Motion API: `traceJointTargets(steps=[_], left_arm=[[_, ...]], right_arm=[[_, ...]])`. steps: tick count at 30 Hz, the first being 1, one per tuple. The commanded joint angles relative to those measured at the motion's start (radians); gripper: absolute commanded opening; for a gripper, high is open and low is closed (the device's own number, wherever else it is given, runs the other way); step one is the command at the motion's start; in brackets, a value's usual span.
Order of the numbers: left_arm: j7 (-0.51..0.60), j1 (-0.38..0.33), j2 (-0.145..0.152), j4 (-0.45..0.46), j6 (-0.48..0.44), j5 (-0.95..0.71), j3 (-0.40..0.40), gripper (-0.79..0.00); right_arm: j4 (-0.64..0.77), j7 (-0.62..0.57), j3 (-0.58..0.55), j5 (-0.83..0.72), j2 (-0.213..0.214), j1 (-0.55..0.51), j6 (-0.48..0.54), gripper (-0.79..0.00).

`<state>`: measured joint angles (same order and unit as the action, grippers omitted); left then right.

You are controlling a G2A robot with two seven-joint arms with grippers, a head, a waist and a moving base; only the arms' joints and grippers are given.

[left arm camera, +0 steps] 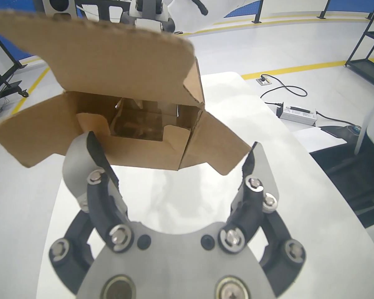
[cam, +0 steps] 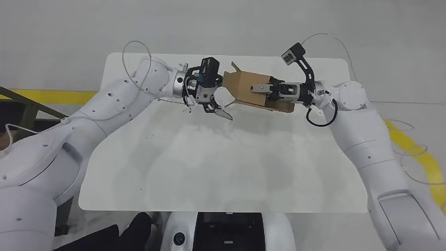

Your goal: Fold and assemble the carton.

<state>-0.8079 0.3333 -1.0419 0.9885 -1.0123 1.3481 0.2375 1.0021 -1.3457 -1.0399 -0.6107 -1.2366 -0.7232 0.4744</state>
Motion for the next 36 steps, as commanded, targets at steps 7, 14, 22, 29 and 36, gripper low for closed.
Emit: traceJointTargets(steps=[7, 14, 22, 29, 36], left_arm=[[0.0, -0.005, 0.01, 0.006, 0.0, -0.02, -0.012, -0.203], [0.0, -0.002, 0.022, 0.007, 0.0, -0.041, -0.014, -0.129], [0.0, 0.001, 0.037, 0.019, 0.0, -0.064, -0.018, -0.259], [0.0, -0.004, 0.045, 0.025, 0.0, -0.082, -0.026, -0.357], [0.0, -0.007, 0.046, 0.009, 0.0, -0.096, -0.031, -0.277]], right_arm=[[0.0, -0.001, 0.002, -0.001, 0.0, 0.001, -0.001, -0.785], [0.0, -0.004, 0.006, 0.002, 0.001, 0.003, -0.004, -0.785], [0.004, -0.004, 0.012, 0.007, 0.002, 0.003, -0.004, -0.785], [0.01, -0.003, 0.016, 0.009, 0.003, 0.002, -0.003, -0.785], [0.012, -0.003, 0.017, 0.008, 0.006, 0.0, -0.003, -0.785]])
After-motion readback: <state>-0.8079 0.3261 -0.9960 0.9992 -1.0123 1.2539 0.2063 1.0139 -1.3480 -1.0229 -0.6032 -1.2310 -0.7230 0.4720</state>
